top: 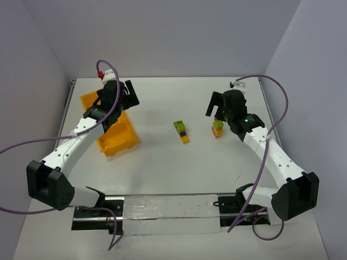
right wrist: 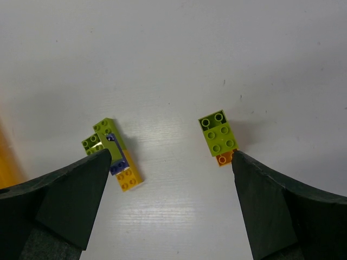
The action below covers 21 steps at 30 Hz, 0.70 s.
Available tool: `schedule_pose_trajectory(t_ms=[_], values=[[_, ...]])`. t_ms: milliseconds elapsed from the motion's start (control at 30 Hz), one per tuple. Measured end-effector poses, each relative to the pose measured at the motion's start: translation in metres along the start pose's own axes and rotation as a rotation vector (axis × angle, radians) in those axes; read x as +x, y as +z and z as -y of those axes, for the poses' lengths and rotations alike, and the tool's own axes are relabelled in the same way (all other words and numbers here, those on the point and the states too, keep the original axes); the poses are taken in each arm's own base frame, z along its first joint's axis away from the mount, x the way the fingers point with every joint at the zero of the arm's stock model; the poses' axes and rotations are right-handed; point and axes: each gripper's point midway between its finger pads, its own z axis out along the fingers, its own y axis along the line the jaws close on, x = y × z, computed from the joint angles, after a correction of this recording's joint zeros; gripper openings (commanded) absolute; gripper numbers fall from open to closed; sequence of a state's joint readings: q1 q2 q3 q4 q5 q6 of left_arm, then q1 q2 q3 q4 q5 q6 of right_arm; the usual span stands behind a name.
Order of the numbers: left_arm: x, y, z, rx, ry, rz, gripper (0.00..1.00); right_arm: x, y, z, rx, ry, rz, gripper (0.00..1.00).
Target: Sort the legos into containers by color
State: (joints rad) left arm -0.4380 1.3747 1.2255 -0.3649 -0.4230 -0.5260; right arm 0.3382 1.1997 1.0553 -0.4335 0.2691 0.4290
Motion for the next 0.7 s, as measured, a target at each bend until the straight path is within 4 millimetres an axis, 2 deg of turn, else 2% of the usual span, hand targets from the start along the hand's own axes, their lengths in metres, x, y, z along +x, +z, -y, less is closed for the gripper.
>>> schedule_pose_trajectory(t_ms=[167,367,467,600,700], values=[[0.0,0.006,-0.028,-0.178,-0.047,-0.014,0.85,0.009,0.0,0.003,0.0,-0.002,-0.015,1.0],[-0.011,0.04,-0.067,-0.389,-0.089,-0.048,0.81,0.014,0.0,0.003,-0.007,-0.001,-0.028,1.0],[-0.003,0.06,-0.086,-0.469,-0.078,-0.092,0.81,0.014,0.0,0.003,-0.009,0.0,-0.028,1.0],[0.018,0.086,-0.099,-0.519,-0.058,-0.169,0.8,0.014,-0.001,0.002,-0.012,0.003,-0.026,1.0],[0.031,0.097,-0.108,-0.533,-0.084,-0.228,0.8,0.013,-0.001,0.002,-0.012,0.004,-0.025,1.0]])
